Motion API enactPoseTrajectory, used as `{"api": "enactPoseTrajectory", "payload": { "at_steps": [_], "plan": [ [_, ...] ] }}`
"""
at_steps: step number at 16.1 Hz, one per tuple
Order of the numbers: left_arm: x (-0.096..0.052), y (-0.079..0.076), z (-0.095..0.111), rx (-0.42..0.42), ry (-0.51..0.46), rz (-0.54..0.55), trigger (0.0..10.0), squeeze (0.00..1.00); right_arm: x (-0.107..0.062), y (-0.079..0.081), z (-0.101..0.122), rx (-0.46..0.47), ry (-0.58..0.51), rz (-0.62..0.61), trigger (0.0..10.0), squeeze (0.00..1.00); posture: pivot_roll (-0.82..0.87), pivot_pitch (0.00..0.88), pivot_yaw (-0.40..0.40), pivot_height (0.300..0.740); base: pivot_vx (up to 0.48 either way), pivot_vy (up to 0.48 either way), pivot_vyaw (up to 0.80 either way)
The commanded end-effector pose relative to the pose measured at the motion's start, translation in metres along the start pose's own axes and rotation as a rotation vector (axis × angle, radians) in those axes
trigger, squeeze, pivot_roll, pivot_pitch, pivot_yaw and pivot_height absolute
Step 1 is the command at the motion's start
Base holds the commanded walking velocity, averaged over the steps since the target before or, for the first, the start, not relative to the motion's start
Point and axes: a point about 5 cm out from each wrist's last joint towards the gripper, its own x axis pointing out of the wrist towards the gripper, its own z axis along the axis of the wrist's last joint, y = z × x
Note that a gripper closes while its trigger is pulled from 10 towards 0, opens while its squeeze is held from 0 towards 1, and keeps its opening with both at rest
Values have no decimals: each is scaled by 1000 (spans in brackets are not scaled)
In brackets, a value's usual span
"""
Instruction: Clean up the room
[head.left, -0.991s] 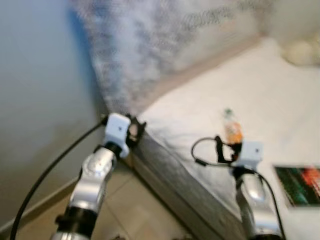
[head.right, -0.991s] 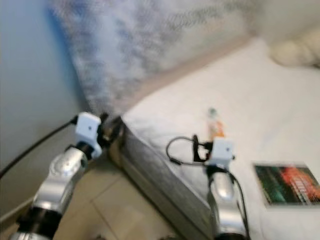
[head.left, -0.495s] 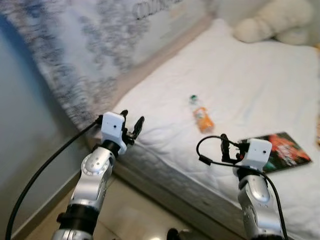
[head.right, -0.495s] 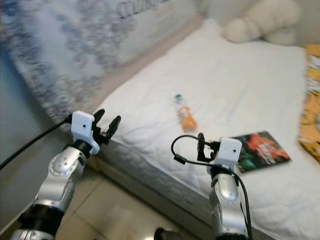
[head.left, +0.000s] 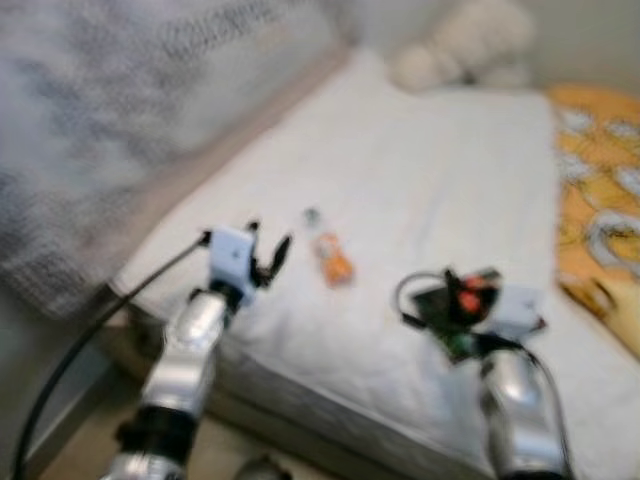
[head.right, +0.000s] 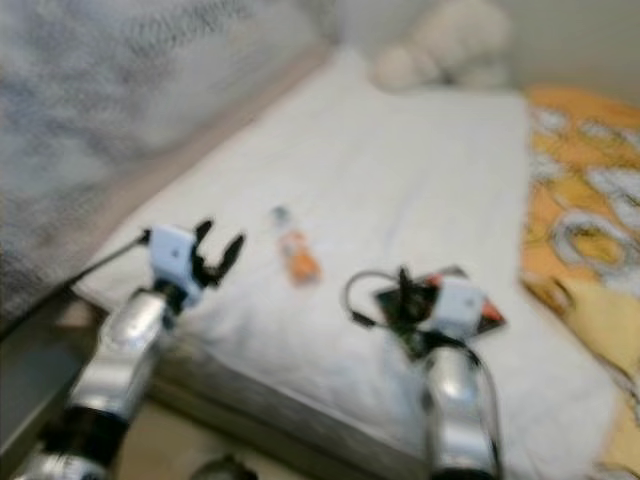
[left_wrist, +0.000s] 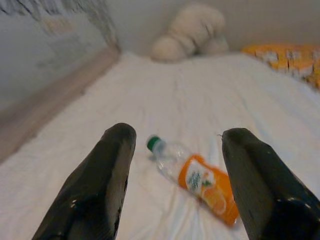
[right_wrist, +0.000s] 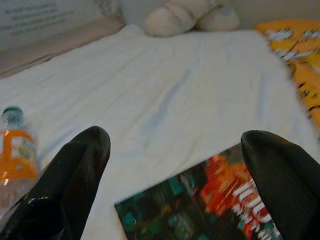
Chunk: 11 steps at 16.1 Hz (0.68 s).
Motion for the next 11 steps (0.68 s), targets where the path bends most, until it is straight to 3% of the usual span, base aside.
{"api": "enactPoseTrajectory", "payload": {
  "at_steps": [1,2,7,9,11],
  "plan": [
    [1,-4,0,-15,-1,-11,10000,0,-1,-4,1,-16,-5,-1,10000,0,124,0,-25,728,0,0,0],
    [-1,-3,-1,-45,-5,-29,10000,0,0,-2,1,-18,-5,1,10000,0,125,0,-26,728,0,480,0],
    [0,4,-1,-22,4,-6,10000,0,1,0,-2,-29,8,19,10000,0,126,0,-24,728,0,480,0],
    [4,1,-3,34,27,10,10000,0,1,0,-3,-33,10,22,10000,0,121,0,-22,728,0,131,0],
    [6,-4,-1,-3,12,-10,10000,0,2,0,-3,-35,11,21,10000,0,114,0,-21,728,0,0,0]
  ]
}}
